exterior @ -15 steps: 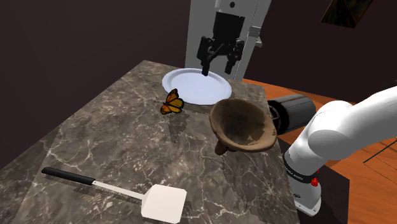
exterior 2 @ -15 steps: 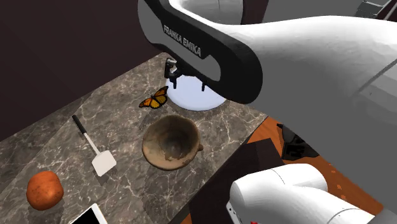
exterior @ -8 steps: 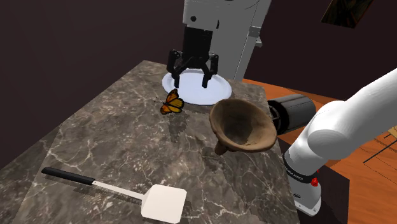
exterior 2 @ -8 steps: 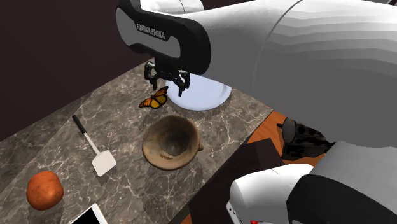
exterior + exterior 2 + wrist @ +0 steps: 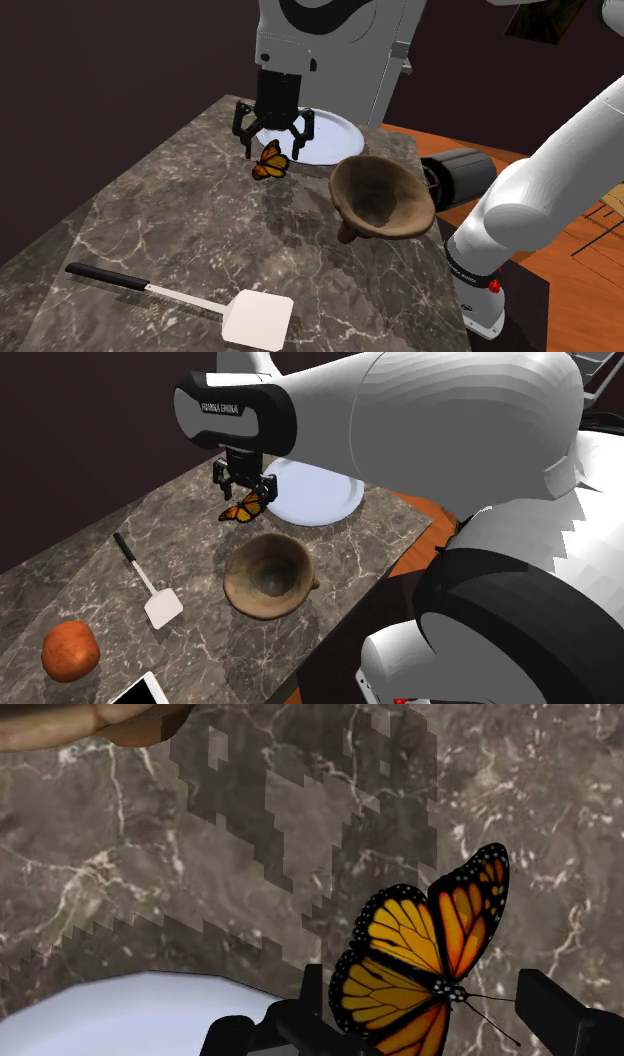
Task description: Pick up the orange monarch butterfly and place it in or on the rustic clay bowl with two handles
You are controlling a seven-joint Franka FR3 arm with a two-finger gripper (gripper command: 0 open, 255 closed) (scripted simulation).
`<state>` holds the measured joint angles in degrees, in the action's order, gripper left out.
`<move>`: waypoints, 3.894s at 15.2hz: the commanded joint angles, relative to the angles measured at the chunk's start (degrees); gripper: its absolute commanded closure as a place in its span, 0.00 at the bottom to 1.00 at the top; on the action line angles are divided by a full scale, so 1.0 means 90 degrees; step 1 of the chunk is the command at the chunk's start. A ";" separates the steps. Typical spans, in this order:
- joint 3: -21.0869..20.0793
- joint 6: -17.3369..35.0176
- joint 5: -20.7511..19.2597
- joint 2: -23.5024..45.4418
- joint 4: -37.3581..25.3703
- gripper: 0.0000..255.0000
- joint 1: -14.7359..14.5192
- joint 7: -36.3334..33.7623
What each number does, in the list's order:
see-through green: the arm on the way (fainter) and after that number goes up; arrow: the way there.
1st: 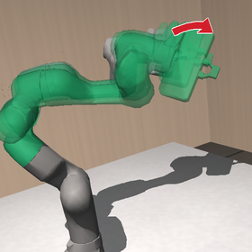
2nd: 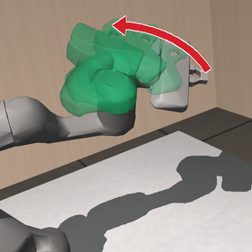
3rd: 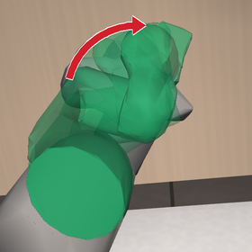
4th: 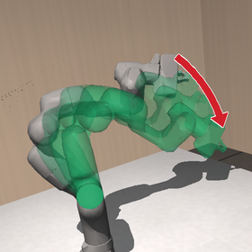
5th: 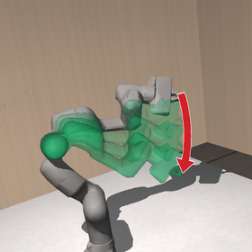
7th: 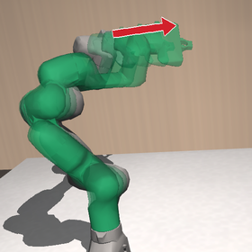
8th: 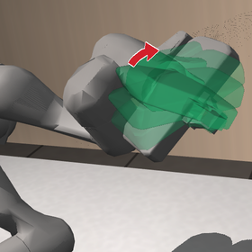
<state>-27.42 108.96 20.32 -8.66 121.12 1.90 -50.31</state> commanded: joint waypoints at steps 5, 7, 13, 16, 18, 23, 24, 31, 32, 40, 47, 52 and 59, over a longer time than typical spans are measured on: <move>-0.0081 0.0393 0.0027 0.0105 0.0276 0.00 -0.0048 -0.0010; -0.0081 0.0393 0.0027 0.0106 0.0276 0.00 -0.0048 -0.0011; -0.0081 0.0392 0.0027 0.0105 0.0275 1.00 -0.0048 -0.0011; -0.0082 0.0393 0.0027 0.0106 0.0275 1.00 -0.0049 -0.0012; -0.0083 0.0393 0.0026 0.0108 0.0273 1.00 -0.0050 -0.0014; -0.0063 0.0223 0.0026 0.0048 0.0157 1.00 -0.0041 -0.0037; -0.0054 0.0138 0.0025 0.0022 0.0096 1.00 -0.0038 -0.0051; 0.0009 -0.0450 0.0009 -0.0119 -0.0367 1.00 -0.0013 -0.0159; 0.0017 -0.0533 0.0006 -0.0133 -0.0438 1.00 -0.0009 -0.0175; 0.0077 -0.1193 -0.0031 -0.0191 -0.1058 1.00 0.0019 -0.0323; 0.0115 -0.1766 -0.0074 -0.0161 -0.1676 1.00 0.0041 -0.0473; 0.0132 -0.2175 -0.0112 -0.0092 -0.2165 1.00 0.0054 -0.0594; 0.0368 -0.2397 0.0372 -0.1453 -0.1043 1.00 -0.0040 -0.0361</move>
<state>-24.65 87.45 22.79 -19.06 109.05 1.75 -54.28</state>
